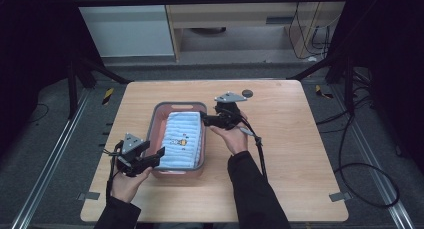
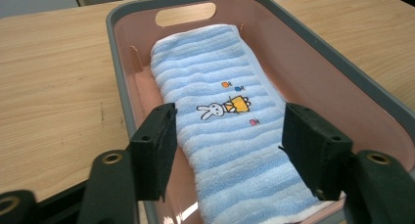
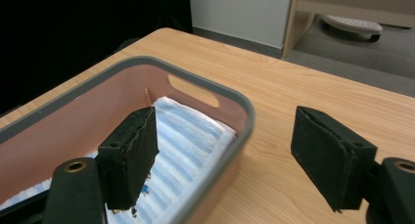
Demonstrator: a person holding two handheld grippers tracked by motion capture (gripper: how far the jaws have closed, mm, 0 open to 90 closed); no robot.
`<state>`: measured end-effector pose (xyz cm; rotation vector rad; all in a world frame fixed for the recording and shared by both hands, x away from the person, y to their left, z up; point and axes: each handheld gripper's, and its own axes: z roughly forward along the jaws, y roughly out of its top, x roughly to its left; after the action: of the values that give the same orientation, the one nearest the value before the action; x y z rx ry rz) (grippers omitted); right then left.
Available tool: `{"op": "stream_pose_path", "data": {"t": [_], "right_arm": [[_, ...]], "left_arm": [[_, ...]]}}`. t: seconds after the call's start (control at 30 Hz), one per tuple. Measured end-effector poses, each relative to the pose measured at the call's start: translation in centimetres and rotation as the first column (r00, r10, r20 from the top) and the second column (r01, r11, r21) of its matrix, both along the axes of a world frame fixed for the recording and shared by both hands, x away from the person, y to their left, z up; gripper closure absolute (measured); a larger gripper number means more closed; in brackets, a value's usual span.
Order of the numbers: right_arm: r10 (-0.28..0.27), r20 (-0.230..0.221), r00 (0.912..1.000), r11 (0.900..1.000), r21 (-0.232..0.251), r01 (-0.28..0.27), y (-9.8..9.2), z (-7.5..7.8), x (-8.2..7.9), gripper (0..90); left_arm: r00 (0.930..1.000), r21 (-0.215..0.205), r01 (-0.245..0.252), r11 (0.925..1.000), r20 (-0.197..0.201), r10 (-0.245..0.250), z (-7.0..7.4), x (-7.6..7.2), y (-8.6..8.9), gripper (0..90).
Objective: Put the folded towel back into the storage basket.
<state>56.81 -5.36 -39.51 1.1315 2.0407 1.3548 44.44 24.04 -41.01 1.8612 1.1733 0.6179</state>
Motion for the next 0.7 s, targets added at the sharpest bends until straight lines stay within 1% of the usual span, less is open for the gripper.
{"op": "stream_pose_path", "data": {"t": [0.03, 0.17, 0.23, 0.3, 0.37, 0.43, 0.47, 0.5, 0.53, 0.67, 0.7], "right_arm": [[-0.002, 0.003, 1.0, 1.0, 0.002, 0.002, -0.7, 0.0, -0.3, 24.3], [-0.021, 0.008, 0.9997, 1.0, -0.003, 0.022, -2.9, -0.2, -1.4, 22.2], [-0.04, 0.004, 0.9992, 0.999, -0.001, 0.04, -4.2, -0.5, -1.9, 20.6], [-0.058, -0.003, 0.9983, 0.998, 0.011, 0.058, -5.5, -0.8, -2.4, 19.8], [-0.069, -0.01, 0.9976, 0.998, 0.008, 0.069, -6.8, -1.2, -2.9, 19.2], [-0.09, -0.014, 0.9958, 0.996, 0.004, 0.09, -8.2, -1.7, -3.4, 18.7], [-0.09, -0.014, 0.9958, 0.996, 0.004, 0.09, -8.2, -1.7, -3.4, 18.7], [-0.108, -0.018, 0.994, 0.994, 0.001, 0.108, -9.5, -2.0, -3.9, 18.2], [-0.114, -0.017, 0.9933, 0.993, 0.0, 0.114, -10.0, -2.2, -4.2, 18.0], [-0.139, -0.022, 0.99, 0.99, -0.014, 0.139, -12.1, -2.9, -5.0, 17.4], [-0.147, -0.021, 0.9889, 0.989, -0.014, 0.147, -12.7, -3.1, -5.3, 17.4]], "left_arm": [[1.0, 0.008, -0.002, 1.0, 0.004, 0.002, 0.1, 0.0, 0.2, 35.8], [0.9999, -0.012, -0.006, 0.9999, 0.01, 0.006, 0.2, 0.1, 0.8, 33.1], [0.9997, -0.02, -0.015, 0.9997, 0.018, 0.015, 0.3, 0.1, 1.2, 32.4], [0.9995, -0.02, -0.024, 0.9995, 0.019, 0.024, 0.3, 0.1, 1.6, 31.5], [0.9993, -0.025, -0.03, 0.9992, 0.021, 0.031, 0.3, 0.2, 2.0, 31.2], [0.9989, -0.027, -0.041, 0.9988, 0.021, 0.041, 0.3, 0.3, 2.3, 30.7], [0.9989, -0.027, -0.041, 0.9988, 0.021, 0.041, 0.3, 0.3, 2.3, 30.7], [0.9988, -0.028, -0.045, 0.9986, 0.021, 0.045, 0.3, 0.3, 2.6, 30.6], [0.9981, -0.019, -0.052, 0.9984, 0.031, 0.053, 0.4, 0.3, 3.0, 30.5], [0.9973, -0.024, -0.062, 0.9978, 0.038, 0.063, 0.4, 0.4, 3.5, 30.3], [0.9966, -0.025, -0.07, 0.9972, 0.041, 0.071, 0.4, 0.4, 4.0, 30.3]]}}
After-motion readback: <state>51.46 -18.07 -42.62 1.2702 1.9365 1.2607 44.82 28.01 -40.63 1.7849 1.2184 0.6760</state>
